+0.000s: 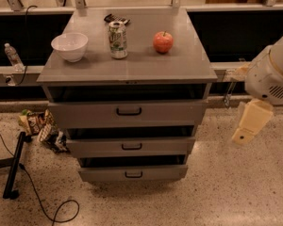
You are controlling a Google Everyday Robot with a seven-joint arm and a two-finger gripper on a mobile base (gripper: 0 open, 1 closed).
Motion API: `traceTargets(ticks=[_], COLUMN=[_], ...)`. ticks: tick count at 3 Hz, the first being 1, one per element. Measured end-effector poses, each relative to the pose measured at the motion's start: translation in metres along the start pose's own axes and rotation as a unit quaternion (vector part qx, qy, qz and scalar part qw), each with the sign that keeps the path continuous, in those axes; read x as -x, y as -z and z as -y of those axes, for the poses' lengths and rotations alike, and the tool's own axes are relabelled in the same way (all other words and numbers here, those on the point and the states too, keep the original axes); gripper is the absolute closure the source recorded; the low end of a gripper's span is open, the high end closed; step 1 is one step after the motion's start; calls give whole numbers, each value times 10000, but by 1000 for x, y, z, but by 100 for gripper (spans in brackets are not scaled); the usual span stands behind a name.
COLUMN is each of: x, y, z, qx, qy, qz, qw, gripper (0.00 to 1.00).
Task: Open bottom drawer
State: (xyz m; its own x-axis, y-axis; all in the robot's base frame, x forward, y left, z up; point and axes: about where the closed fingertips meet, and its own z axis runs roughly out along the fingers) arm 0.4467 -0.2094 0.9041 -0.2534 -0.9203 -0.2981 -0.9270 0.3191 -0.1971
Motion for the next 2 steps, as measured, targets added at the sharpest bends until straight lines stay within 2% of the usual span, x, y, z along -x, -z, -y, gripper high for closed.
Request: traceTargets(ticks=[1, 2], x=[-2, -1], y=[-63, -126], z=[-11, -25], qx=[208, 446], qy=[179, 377], qz=[438, 837], qw=[9987, 9948], gripper=[0, 0])
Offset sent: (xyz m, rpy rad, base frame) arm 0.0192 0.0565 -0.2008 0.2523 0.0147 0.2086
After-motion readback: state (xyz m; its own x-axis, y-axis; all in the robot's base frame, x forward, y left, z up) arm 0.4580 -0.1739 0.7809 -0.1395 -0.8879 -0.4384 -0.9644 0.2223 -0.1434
